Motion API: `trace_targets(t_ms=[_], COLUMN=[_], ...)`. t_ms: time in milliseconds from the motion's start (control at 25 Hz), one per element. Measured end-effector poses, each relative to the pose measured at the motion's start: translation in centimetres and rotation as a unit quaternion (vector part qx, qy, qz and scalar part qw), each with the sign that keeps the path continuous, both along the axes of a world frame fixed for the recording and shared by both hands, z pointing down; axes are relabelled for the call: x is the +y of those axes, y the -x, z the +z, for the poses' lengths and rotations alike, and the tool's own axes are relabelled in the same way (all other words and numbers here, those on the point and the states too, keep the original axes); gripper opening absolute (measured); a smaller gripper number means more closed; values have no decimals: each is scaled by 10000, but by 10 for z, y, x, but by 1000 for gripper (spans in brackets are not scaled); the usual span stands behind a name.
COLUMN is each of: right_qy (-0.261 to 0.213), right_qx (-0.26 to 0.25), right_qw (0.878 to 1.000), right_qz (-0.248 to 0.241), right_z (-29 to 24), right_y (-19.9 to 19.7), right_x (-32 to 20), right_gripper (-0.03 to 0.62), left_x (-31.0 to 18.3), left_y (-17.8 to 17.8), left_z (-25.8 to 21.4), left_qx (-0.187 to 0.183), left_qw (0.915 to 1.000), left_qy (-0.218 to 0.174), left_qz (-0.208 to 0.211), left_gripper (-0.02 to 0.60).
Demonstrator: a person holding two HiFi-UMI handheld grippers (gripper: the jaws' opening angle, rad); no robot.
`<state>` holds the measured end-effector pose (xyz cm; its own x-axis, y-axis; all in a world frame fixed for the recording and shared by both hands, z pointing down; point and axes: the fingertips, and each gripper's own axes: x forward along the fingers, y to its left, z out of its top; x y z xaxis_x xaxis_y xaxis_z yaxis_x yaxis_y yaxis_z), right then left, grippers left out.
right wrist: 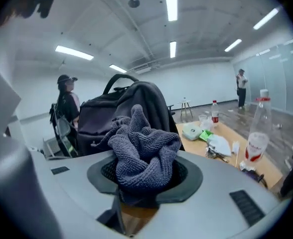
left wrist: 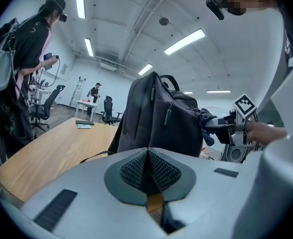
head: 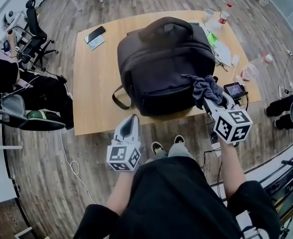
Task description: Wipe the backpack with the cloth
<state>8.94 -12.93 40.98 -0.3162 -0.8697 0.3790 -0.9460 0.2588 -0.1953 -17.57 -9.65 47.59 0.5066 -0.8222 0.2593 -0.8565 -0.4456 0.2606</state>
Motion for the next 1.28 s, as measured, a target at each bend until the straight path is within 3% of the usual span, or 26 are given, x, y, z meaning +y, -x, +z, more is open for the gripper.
trace_targets(t_ms=[80,360,600,760,1000,1160,1280], right_qy=[-80,445,1445,1817,2054,2003,2034], right_qx=[266,229,434,300,36,-487,-649], right_qw=[9996,9986,9885,9829,9762,9703,9678], right_qz=[-83,-151,-104,-54,-698,-1267,-1334], right_z=[8,88,191,223,242,212,184], right_y=[5,2,4,18,106,171,184], right_x=[5,28,33,32,42,48,48], right_gripper=[167,167,167,167,167,166,164], left_x=[1,10,13,12,11,10,8], left_y=[-2,-6,-4,-3,4,15,26], left_z=[-1,-2,0,0,-1,-3,-2], left_qx=[7,11,-48,-71,-100,-107,-115], left_qw=[10000,10000,9999,9999,9999,9997,9994], left_qy=[4,13,48,45,58,23,10], left_qz=[9,71,75,68,-67,-199,-316], left_gripper=[17,18,18,18,18,17,18])
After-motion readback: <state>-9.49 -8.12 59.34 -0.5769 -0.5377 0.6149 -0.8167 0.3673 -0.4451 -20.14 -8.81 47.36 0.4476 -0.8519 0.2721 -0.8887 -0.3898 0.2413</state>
